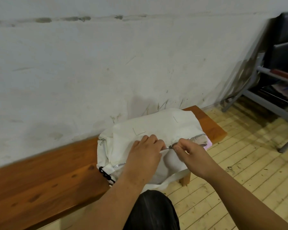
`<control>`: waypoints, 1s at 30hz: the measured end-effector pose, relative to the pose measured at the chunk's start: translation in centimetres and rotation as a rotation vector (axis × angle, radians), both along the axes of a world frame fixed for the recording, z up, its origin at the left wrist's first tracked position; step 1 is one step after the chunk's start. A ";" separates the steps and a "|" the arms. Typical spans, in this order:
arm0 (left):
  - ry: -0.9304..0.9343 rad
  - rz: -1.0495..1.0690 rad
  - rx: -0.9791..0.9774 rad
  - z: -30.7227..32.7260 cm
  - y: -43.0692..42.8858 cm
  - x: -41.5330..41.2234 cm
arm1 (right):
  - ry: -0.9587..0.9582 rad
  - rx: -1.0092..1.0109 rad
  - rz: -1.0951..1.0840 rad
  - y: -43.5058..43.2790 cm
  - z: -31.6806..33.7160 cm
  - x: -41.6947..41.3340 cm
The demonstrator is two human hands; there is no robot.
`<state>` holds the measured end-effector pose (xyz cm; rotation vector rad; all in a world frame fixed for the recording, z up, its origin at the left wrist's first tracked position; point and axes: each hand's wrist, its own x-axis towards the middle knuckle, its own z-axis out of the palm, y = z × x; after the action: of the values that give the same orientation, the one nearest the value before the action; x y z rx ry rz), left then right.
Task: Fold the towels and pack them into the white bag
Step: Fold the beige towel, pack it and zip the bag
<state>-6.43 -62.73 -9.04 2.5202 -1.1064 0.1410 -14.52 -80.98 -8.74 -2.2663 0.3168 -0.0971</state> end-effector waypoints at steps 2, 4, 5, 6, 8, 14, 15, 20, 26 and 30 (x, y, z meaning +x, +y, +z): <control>0.020 0.032 -0.010 0.0 -0.5 0.3 | -0.051 -0.052 0.016 -0.5 -0.1 -0.2; 0.049 0.019 -0.019 0.1 -0.7 0.4 | -0.110 -0.131 -0.007 -1.1 -0.1 -0.3; 0.066 0.008 -0.033 0.2 -0.6 0.4 | -0.123 -0.159 -0.027 -1.6 0.0 -0.2; 0.079 0.007 -0.056 0.3 -0.4 0.4 | -0.120 -0.177 -0.048 -2.2 0.1 -0.1; 0.085 0.018 -0.085 0.6 0.1 0.6 | -0.080 -0.214 -0.083 -3.8 0.3 -0.2; 0.106 0.040 -0.071 0.6 0.3 0.1 | 0.089 -0.205 -0.262 -7.1 0.1 -1.1; 0.100 0.051 -0.056 0.6 0.2 0.1 | 0.084 -0.188 -0.255 -7.2 -0.4 -1.1; 0.008 0.021 -0.022 0.6 -2.1 -0.7 | 0.105 0.042 -0.237 -7.2 -1.3 -1.1; -0.102 -0.091 0.055 0.4 -8.9 -2.1 | 0.102 0.212 -0.114 -8.5 -0.1 -1.0; -0.028 -0.103 0.012 -0.6 -9.9 -0.9 | 0.165 0.213 -0.038 -9.0 -0.4 -0.1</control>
<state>-7.30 -72.58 -9.62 2.4726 -1.2483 0.1423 -14.57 -89.96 -9.15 -2.0607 0.4361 0.1003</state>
